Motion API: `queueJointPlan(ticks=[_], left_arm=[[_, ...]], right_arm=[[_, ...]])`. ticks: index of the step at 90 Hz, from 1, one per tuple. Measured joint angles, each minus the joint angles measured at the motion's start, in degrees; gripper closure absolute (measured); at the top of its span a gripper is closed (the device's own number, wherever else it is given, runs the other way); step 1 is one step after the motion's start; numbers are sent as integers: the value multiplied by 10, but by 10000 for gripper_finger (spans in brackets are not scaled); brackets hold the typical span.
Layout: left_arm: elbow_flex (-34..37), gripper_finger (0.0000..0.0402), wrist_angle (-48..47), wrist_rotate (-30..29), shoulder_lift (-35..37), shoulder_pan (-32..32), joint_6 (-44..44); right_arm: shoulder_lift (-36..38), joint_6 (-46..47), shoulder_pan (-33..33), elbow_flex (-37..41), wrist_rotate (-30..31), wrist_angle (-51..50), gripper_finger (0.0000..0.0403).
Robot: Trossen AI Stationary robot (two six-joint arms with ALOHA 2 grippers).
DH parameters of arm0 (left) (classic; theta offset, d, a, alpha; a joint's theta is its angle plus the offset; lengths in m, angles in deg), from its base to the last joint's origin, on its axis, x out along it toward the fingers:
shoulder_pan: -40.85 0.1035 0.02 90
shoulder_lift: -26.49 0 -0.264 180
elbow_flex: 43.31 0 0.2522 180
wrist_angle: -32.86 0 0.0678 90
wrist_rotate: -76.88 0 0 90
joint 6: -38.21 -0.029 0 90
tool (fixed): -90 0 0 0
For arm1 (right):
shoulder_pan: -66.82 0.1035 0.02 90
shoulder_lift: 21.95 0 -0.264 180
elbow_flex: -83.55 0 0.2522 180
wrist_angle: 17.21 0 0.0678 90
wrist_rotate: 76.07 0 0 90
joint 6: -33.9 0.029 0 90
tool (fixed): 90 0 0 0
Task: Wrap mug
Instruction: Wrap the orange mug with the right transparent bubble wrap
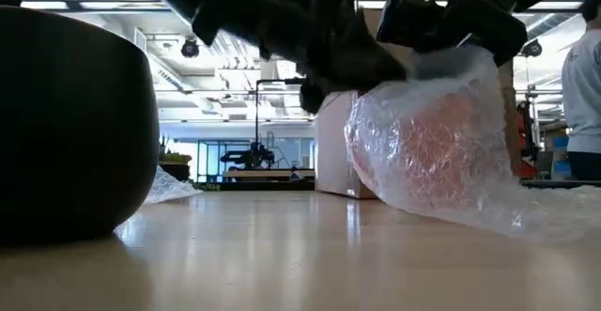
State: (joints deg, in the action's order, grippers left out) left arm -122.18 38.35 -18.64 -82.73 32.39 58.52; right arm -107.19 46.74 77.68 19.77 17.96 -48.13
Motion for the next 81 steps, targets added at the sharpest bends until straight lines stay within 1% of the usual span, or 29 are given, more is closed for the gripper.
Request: queueJointPlan(ticks=[8,23,29,35,42,49,60,70,81], left_arm=[[-1,365,-10,0,-4,6,3],[-1,365,-10,-10,-5,6,3],[-1,365,-12,-10,-4,6,3],[-1,365,-12,-10,-4,6,3],[-1,365,-11,-10,-4,6,3],[0,365,-8,-10,-4,6,3],[2,365,-16,-13,-2,6,1],[4,365,-26,-8,0,6,2],[4,365,-31,-9,7,6,4]], right_arm=[[9,7,0,-32,0,-53,403],[29,6,0,-112,0,-201,403],[35,6,4,-139,0,-230,403],[38,0,11,-154,0,-225,403],[37,-7,22,-155,-2,-194,403],[26,-8,27,-137,-5,-148,403],[1,2,24,-100,1,-109,403],[-21,20,20,-76,1,-95,403],[-41,22,18,-75,0,-93,403]])
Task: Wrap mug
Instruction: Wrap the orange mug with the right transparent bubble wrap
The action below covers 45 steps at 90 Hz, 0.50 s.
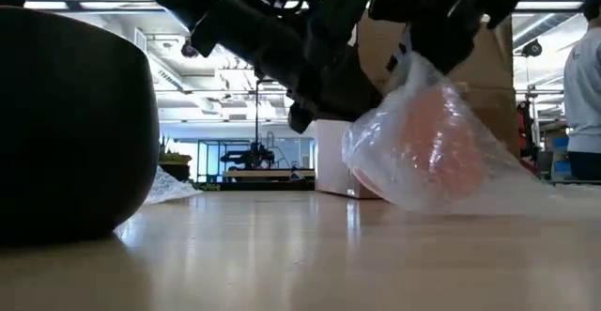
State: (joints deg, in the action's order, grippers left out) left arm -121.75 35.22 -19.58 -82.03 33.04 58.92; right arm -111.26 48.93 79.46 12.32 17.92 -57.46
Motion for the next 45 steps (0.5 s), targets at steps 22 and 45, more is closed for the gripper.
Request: queueJointPlan(ticks=[22,45], left_arm=[[-4,365,18,-1,23,-1,9],[-3,365,11,0,47,-8,8]], right_arm=[[-4,0,0,4,0,-17,403],[-21,11,0,20,-1,-1,403]])
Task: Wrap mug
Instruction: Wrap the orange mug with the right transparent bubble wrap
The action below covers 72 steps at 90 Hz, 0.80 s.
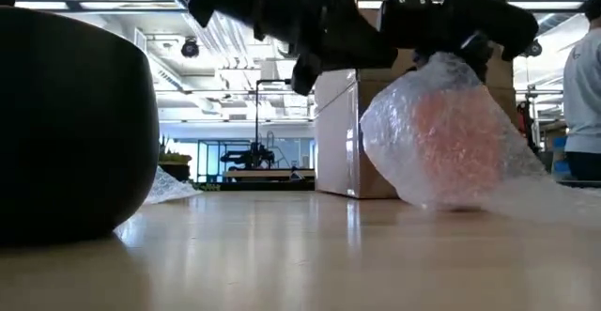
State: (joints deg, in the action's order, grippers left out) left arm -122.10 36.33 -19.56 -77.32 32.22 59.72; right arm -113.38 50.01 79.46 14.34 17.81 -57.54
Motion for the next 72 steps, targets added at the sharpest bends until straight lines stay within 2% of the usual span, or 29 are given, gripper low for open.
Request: queueJointPlan(ticks=[20,32,48,72], left_arm=[[0,365,-38,10,8,-6,-1],[1,365,-75,11,25,-5,-5],[0,365,-95,-9,34,-3,-15],[0,365,-102,-8,7,-4,-13]], right_arm=[[-39,-4,0,4,-22,121,402],[-41,-12,-2,-6,-18,140,402],[-28,-34,-3,-35,-14,85,403],[-1,-43,-3,-96,-16,-37,403]])
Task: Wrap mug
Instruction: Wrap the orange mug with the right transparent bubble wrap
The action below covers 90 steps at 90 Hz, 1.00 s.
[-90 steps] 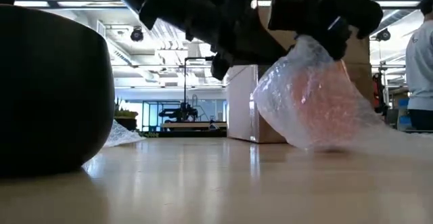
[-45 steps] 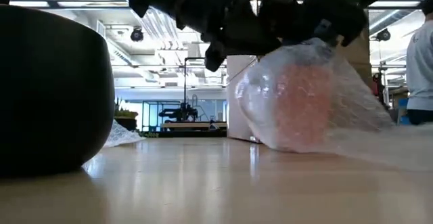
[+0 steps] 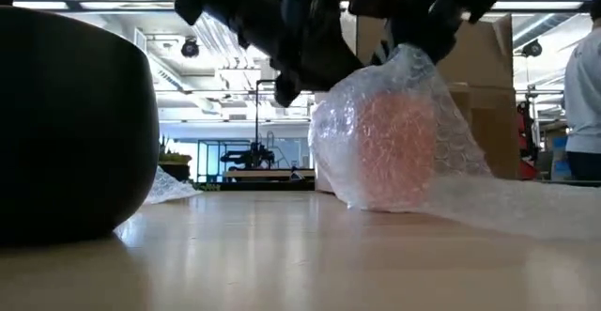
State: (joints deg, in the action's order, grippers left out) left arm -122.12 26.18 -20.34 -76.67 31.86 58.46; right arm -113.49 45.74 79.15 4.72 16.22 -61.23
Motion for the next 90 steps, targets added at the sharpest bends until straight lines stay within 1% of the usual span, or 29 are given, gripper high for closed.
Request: queueJointPlan(ticks=[10,19,29,42,50,66,75,90], left_arm=[[0,365,0,-2,3,0,0],[0,365,-10,-2,20,0,0],[1,365,-24,-3,53,0,-3],[0,365,-58,-42,85,-1,-3],[0,365,-78,-49,85,0,-5],[0,365,-116,-54,78,-1,-4],[1,365,-119,-56,74,0,-3],[1,365,-120,-57,72,0,-3]], right_arm=[[2,-2,0,-24,18,-34,403],[3,-10,0,-27,36,-33,403],[4,-10,0,-22,63,-7,403],[4,-13,-1,-19,78,38,403],[-9,-14,0,-15,84,55,403],[-48,-14,0,-1,85,43,403],[-67,7,0,7,82,38,403],[-68,15,-2,36,91,48,403]])
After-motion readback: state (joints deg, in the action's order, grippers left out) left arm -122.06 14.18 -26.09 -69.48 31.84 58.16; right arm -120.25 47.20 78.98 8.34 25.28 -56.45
